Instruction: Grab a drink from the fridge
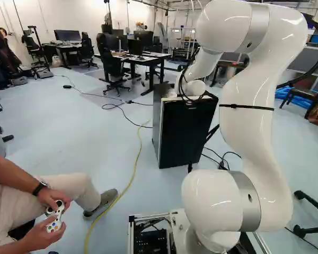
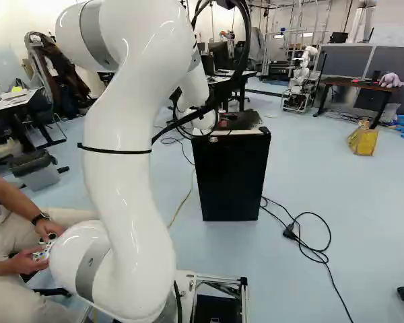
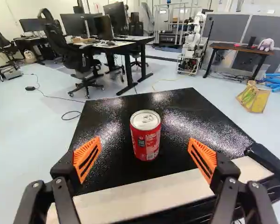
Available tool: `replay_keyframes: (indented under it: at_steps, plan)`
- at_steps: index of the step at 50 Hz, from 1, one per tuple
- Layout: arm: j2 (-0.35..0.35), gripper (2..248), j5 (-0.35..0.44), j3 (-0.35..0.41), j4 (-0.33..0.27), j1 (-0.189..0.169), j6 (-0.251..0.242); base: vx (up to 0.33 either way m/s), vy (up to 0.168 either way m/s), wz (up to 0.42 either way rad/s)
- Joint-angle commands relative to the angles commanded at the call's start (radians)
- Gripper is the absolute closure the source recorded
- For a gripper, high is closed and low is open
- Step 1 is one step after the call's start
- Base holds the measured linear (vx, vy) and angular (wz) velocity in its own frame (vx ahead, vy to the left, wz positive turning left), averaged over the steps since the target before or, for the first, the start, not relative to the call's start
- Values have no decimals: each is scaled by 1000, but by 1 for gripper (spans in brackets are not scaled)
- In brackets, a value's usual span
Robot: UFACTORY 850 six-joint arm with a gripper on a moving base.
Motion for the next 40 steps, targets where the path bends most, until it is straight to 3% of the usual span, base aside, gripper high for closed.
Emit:
replay_keyframes:
  at_steps: [40]
  plan:
    - [-50, 3, 45, -53, 0, 4, 0, 0, 0, 0]
